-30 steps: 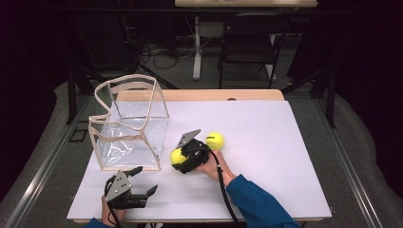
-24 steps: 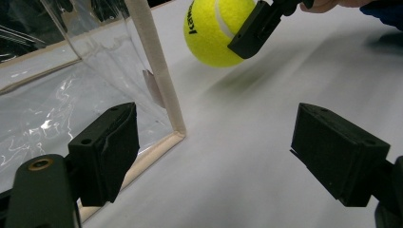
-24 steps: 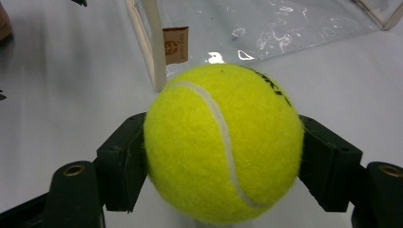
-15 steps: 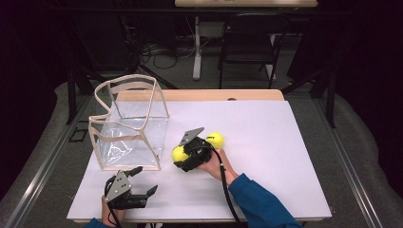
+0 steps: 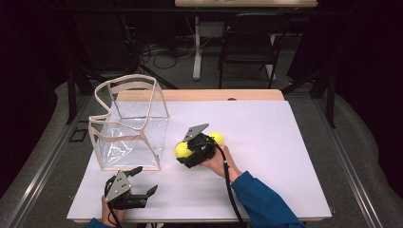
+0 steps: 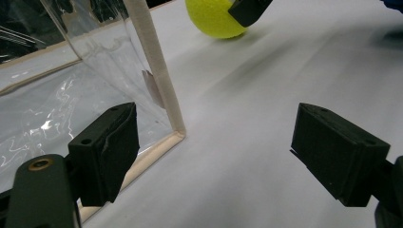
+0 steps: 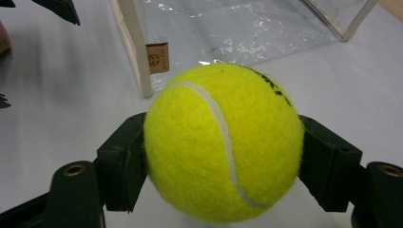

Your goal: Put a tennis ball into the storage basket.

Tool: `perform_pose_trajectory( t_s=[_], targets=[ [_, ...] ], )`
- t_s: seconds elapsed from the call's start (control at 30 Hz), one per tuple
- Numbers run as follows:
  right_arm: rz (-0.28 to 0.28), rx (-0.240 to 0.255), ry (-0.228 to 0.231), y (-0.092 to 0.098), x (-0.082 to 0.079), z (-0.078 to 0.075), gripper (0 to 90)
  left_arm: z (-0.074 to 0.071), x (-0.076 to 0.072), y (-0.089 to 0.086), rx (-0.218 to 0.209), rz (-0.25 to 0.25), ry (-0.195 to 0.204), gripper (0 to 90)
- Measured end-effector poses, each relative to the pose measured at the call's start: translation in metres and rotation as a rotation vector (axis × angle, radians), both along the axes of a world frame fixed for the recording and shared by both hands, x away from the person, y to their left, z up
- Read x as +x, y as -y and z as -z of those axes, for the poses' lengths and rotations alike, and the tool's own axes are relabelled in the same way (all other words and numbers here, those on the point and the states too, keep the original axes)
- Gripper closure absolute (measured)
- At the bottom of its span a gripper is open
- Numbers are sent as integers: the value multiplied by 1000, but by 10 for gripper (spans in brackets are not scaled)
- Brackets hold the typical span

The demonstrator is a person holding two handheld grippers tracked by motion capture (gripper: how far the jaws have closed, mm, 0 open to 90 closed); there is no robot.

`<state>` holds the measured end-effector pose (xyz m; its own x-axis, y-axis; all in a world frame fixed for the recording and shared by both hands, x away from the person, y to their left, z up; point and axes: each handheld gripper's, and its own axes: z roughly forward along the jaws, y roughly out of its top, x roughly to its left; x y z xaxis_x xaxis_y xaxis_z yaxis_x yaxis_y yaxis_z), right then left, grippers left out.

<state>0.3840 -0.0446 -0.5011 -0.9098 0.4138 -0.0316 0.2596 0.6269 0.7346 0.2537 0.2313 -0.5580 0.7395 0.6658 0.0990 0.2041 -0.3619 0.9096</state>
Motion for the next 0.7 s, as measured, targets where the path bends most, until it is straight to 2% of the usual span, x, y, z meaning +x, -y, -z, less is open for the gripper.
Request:
perform_pose_trajectory(
  t_s=[0.7],
  targets=[
    [26,-2,27,15,5,-17,261,0,0,0,0,1,-1,160]
  ],
)
